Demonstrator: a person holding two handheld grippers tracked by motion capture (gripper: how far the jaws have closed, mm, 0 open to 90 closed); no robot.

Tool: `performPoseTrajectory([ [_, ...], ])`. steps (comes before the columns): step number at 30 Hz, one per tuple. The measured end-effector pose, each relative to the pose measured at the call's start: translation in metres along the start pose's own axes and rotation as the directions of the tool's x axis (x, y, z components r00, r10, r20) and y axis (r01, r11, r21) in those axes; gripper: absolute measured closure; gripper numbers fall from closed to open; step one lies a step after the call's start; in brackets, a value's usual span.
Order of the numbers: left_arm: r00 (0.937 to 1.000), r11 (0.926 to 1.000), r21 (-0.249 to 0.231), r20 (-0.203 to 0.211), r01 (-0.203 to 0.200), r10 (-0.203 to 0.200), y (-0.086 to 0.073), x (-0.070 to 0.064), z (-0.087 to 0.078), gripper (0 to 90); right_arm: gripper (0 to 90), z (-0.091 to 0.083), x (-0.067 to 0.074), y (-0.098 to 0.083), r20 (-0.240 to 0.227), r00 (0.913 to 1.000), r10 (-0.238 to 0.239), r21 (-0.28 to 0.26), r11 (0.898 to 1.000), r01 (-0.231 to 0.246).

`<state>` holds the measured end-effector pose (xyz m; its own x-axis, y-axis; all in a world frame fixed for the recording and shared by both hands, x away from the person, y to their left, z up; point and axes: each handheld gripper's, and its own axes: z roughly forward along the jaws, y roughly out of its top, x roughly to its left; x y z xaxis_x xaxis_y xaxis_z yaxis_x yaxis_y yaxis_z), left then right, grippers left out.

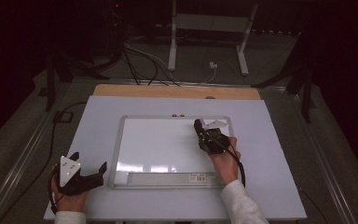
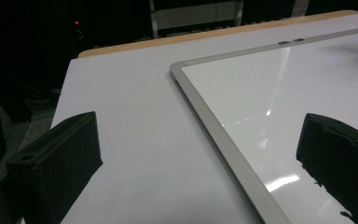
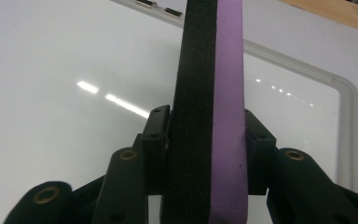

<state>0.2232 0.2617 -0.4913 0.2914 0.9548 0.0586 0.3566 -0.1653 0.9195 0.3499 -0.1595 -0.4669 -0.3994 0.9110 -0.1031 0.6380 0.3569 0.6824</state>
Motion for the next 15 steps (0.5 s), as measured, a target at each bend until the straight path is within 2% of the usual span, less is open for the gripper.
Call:
performPoseTrajectory([
  [6,1.0,1.0,0.004,0.001,-0.004,0.004,0.0,-0.001,0.0,0.6,61.5,-0.007,-0.014,-0.011,0.012,0.9991,0.041,0.002,0.999,-0.041],
  [15,1.0,1.0,0.004,0.0,-0.003,0.003,0.0,-0.001,0.0,0.6,61.4,-0.017,-0.029,-0.033,0.034,0.9977,0.059,0.02,0.998,-0.06],
])
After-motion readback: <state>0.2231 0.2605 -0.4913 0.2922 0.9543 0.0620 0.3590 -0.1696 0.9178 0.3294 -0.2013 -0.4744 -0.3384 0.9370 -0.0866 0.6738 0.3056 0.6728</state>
